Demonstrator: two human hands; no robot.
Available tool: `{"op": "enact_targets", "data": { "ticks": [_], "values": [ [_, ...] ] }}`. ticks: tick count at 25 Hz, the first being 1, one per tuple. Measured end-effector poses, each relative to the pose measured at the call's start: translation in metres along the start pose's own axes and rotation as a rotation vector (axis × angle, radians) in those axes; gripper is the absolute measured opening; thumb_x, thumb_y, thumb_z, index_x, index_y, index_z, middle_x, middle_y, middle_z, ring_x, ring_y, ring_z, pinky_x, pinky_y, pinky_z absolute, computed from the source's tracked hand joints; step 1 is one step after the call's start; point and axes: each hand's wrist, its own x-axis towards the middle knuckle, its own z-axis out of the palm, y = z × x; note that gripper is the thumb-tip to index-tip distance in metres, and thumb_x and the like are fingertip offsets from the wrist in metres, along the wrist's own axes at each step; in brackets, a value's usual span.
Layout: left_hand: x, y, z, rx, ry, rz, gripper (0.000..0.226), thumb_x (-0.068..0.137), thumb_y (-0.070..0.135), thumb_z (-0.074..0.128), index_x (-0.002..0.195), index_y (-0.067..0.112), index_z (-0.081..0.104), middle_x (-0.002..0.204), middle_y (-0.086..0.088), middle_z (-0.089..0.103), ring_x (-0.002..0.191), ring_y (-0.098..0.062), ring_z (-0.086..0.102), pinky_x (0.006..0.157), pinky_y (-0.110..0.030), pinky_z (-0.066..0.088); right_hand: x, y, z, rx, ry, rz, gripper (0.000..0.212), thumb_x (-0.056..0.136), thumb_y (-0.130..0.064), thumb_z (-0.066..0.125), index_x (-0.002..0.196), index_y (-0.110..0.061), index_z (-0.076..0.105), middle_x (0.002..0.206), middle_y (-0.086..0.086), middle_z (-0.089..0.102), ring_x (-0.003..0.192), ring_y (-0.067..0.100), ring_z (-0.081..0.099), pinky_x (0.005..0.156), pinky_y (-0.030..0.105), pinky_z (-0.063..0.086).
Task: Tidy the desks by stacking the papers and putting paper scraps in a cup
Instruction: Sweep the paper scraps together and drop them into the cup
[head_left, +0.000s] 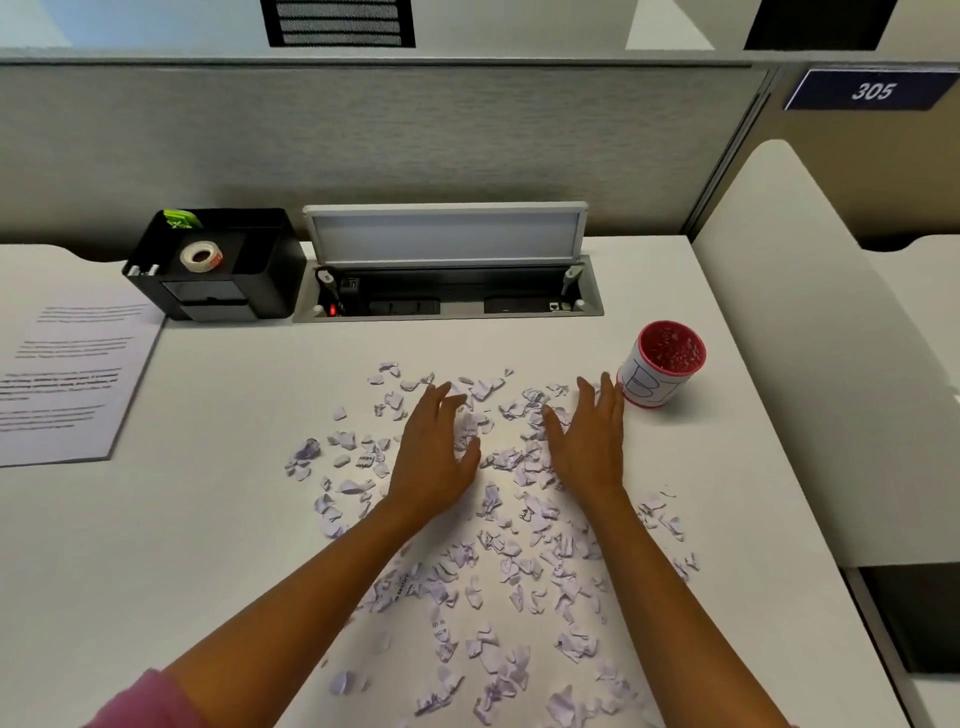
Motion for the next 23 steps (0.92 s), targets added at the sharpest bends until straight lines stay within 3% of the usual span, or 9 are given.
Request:
{"op": "enact_targets", "data": {
  "ticks": [3, 5, 8, 10, 14, 18, 21, 23],
  "values": [
    [0.031, 0.007, 0.009, 0.055, -0.137, -0.063, 0.069, 0.092, 0.047, 0.058, 0.148, 0.018, 0.031, 0.161, -0.008, 0.019, 0.149, -0.029, 0.015, 0.121, -0.045, 0.018, 0.002, -0.002, 0.004, -0.023, -0.131, 0.028, 0.074, 0.097, -0.057, 0.042, 0.154, -0.012, 0.025, 0.164, 0.013, 0.007, 0.152, 0.03, 0.001, 0.123, 0.041, 0.01],
    [0.046, 0.012, 0.017, 0.098, -0.201, -0.138, 0.079, 0.092, 0.052, 0.054, 0.154, 0.016, 0.019, 0.164, -0.011, 0.005, 0.151, -0.031, 0.001, 0.121, -0.043, 0.007, -0.005, -0.008, 0.008, 0.012, -0.186, -0.043, 0.072, 0.097, -0.056, 0.043, 0.153, -0.013, 0.029, 0.164, 0.011, 0.013, 0.151, 0.027, 0.007, 0.122, 0.038, 0.011],
    [0.062, 0.019, 0.027, 0.143, -0.271, -0.129, 0.084, 0.093, 0.055, 0.051, 0.156, 0.018, 0.01, 0.164, -0.01, -0.005, 0.151, -0.031, -0.006, 0.12, -0.045, 0.005, -0.005, -0.011, 0.005, 0.04, -0.089, -0.098, 0.064, 0.097, -0.052, 0.048, 0.149, -0.017, 0.035, 0.161, 0.007, 0.023, 0.149, 0.025, 0.016, 0.12, 0.038, 0.017],
    [0.068, 0.026, 0.031, 0.167, -0.322, -0.036, 0.08, 0.095, 0.052, 0.048, 0.157, 0.02, 0.008, 0.164, -0.008, -0.006, 0.15, -0.031, -0.007, 0.12, -0.046, 0.004, 0.004, -0.008, 0.0, 0.01, -0.071, -0.053, 0.064, 0.098, -0.05, 0.048, 0.151, -0.019, 0.032, 0.163, 0.007, 0.016, 0.151, 0.027, 0.008, 0.121, 0.039, 0.014],
    [0.069, 0.033, 0.033, 0.219, -0.447, 0.19, 0.065, 0.1, 0.047, 0.041, 0.156, 0.025, 0.017, 0.164, -0.005, 0.01, 0.151, -0.03, 0.003, 0.121, -0.045, 0.005, 0.011, -0.004, -0.004, 0.026, -0.274, -0.026, 0.064, 0.101, -0.045, 0.045, 0.155, -0.023, 0.021, 0.165, 0.007, 0.008, 0.152, 0.028, 0.0, 0.122, 0.04, 0.01],
    [0.052, 0.033, 0.026, 0.151, -0.466, 0.192, 0.058, 0.097, 0.037, 0.053, 0.149, 0.02, 0.036, 0.16, -0.006, 0.024, 0.148, -0.025, 0.018, 0.119, -0.037, 0.02, -0.006, -0.006, -0.006, -0.019, -0.318, -0.093, 0.053, 0.101, -0.033, 0.05, 0.15, -0.018, 0.035, 0.162, 0.007, 0.021, 0.15, 0.026, 0.015, 0.119, 0.036, 0.021],
    [0.037, 0.034, 0.021, 0.129, -0.391, 0.187, 0.04, 0.097, 0.022, 0.055, 0.138, 0.018, 0.054, 0.147, -0.006, 0.045, 0.132, -0.022, 0.045, 0.105, -0.029, 0.038, -0.024, -0.004, -0.009, -0.136, -0.278, -0.121, 0.046, 0.102, -0.018, 0.049, 0.148, -0.017, 0.042, 0.158, 0.008, 0.032, 0.145, 0.024, 0.03, 0.115, 0.03, 0.029],
    [0.027, 0.036, 0.02, 0.14, -0.333, 0.213, 0.027, 0.097, 0.017, 0.055, 0.122, 0.014, 0.067, 0.119, -0.007, 0.061, 0.108, -0.023, 0.059, 0.086, -0.027, 0.045, -0.032, -0.002, -0.013, -0.165, -0.202, -0.136, 0.04, 0.101, -0.01, 0.048, 0.141, -0.015, 0.051, 0.145, 0.01, 0.049, 0.13, 0.023, 0.05, 0.104, 0.026, 0.039]
  ]
}}
